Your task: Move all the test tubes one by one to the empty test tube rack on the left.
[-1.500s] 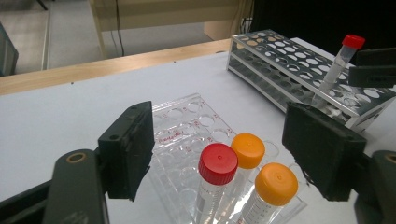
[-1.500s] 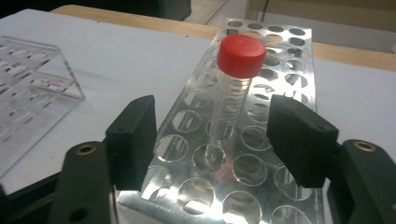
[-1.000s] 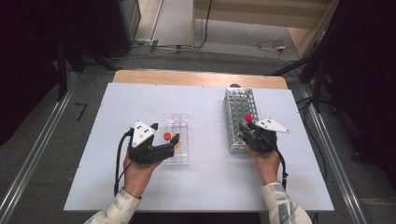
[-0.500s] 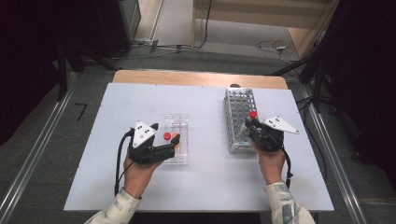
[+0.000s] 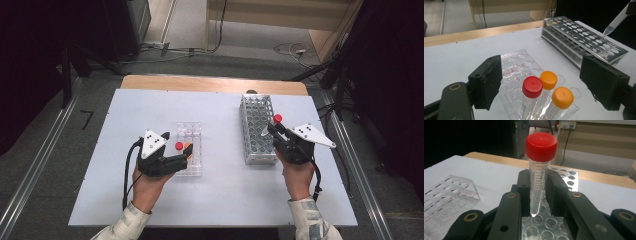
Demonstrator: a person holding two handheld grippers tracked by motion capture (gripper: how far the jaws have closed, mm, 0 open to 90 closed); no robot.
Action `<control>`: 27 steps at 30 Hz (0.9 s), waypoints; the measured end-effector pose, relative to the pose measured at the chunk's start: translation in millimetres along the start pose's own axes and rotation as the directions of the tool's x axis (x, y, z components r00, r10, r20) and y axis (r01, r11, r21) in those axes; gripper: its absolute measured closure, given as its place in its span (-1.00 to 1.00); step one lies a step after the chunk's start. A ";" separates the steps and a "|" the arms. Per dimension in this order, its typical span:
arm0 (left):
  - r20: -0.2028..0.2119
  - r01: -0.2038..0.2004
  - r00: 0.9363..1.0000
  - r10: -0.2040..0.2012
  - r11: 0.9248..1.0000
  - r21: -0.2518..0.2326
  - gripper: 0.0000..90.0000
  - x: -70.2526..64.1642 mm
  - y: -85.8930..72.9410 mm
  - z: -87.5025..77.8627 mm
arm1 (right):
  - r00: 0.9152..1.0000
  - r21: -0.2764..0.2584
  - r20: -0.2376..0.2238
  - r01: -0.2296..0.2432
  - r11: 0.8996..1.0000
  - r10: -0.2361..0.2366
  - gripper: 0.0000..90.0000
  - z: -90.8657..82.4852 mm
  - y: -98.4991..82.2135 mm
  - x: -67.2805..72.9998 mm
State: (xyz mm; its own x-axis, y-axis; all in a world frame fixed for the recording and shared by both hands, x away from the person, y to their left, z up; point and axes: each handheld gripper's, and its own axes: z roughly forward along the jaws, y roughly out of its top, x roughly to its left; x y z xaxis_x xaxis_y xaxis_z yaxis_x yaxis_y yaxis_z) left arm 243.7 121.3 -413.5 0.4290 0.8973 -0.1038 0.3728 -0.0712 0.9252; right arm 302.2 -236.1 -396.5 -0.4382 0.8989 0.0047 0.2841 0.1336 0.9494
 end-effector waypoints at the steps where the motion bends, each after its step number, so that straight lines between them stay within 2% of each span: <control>1: 0.001 0.002 1.000 -0.002 1.000 -0.001 -0.58 -0.2 0.1 -0.1 | 1.000 0.001 -0.007 0.005 1.000 -0.005 0.60 -0.9 0.1 1.8; 8: 0.012 0.007 1.000 -0.007 1.000 -0.010 -0.58 -2.1 2.0 -3.1 | 0.997 0.022 -0.069 0.027 0.999 -0.025 0.60 -7.0 -1.2 13.4; 13: 0.027 0.002 1.000 -0.002 1.000 -0.012 -0.58 -5.6 3.1 -4.6 | 0.992 0.039 -0.116 0.057 0.998 -0.052 0.60 -9.1 -3.0 25.8; 18: 0.042 0.005 0.999 -0.004 1.000 -0.018 -0.58 -7.6 4.3 -6.1 | 0.983 0.058 -0.172 0.080 0.995 -0.069 0.60 -7.8 -5.8 38.2; 24: 0.062 0.000 0.998 0.001 1.000 -0.017 -0.57 -11.4 5.2 -7.0 | 0.973 0.080 -0.214 0.112 0.990 -0.092 0.60 -5.0 -10.9 51.2; 27: 0.067 0.000 0.998 0.001 1.000 -0.018 -0.57 -13.0 5.6 -7.7 | 0.967 0.098 -0.239 0.115 0.989 -0.089 0.60 -3.3 -13.7 56.7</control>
State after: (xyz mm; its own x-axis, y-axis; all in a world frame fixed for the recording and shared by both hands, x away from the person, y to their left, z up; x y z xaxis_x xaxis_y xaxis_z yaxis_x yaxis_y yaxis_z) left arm 234.0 112.5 -404.2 0.4833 0.8663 -0.1267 0.3577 -0.0633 0.9317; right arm 270.7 -188.3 -408.2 -0.6529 0.7574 -0.0046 0.3140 0.2762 0.9083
